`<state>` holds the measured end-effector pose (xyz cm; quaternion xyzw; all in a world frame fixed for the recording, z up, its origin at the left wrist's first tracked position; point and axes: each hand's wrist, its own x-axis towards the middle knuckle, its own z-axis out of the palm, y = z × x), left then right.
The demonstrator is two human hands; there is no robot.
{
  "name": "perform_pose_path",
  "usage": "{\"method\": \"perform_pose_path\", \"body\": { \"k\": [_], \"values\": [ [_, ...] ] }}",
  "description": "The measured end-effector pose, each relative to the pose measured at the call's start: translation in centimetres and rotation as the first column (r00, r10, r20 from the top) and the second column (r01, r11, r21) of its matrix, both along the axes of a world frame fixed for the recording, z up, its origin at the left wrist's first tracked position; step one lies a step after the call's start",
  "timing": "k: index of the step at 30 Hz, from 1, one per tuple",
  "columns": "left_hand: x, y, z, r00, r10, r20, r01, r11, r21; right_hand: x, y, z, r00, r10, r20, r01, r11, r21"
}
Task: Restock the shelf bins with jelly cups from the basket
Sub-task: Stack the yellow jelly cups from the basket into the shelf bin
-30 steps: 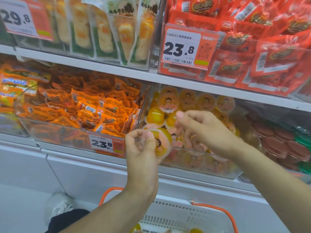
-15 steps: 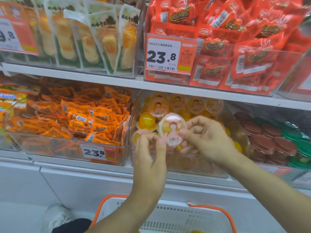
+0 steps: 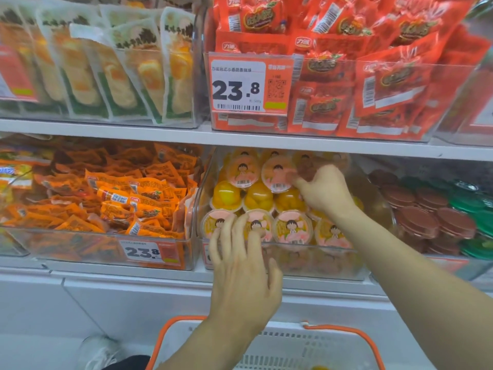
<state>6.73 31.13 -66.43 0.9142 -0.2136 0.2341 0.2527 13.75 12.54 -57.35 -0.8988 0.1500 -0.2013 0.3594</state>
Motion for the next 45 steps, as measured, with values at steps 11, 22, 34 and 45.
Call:
{"method": "perform_pose_path", "body": {
  "k": [11,22,34,45],
  "values": [
    [-0.3,-0.9,-0.2,0.999,-0.032,0.008,0.032,0.999,-0.042,0.6,-0.4,0.8,0.998,0.006,-0.061,-0.018,0.979,-0.201],
    [-3.5,-2.2,-2.3,0.834,-0.544,-0.094,0.524,0.834,-0.176,-8.4,1.6,0.0,0.947,0.261,0.189,-0.217,0.950,-0.223],
    [-6.8,0.2,-24.3,0.529,0.294,-0.796,0.499,0.651,0.572,-16.8,-1.4,-22.9,0.771,0.499,-0.395,-0.602,0.774,-0.198],
    [-9.3,-5.3,-32.9,0.571,0.085,-0.817,0.182,0.957,0.227,-19.1,-3.5,-36.4,0.568,0.199,-0.798,-0.527,0.833,-0.167]
  ]
}}
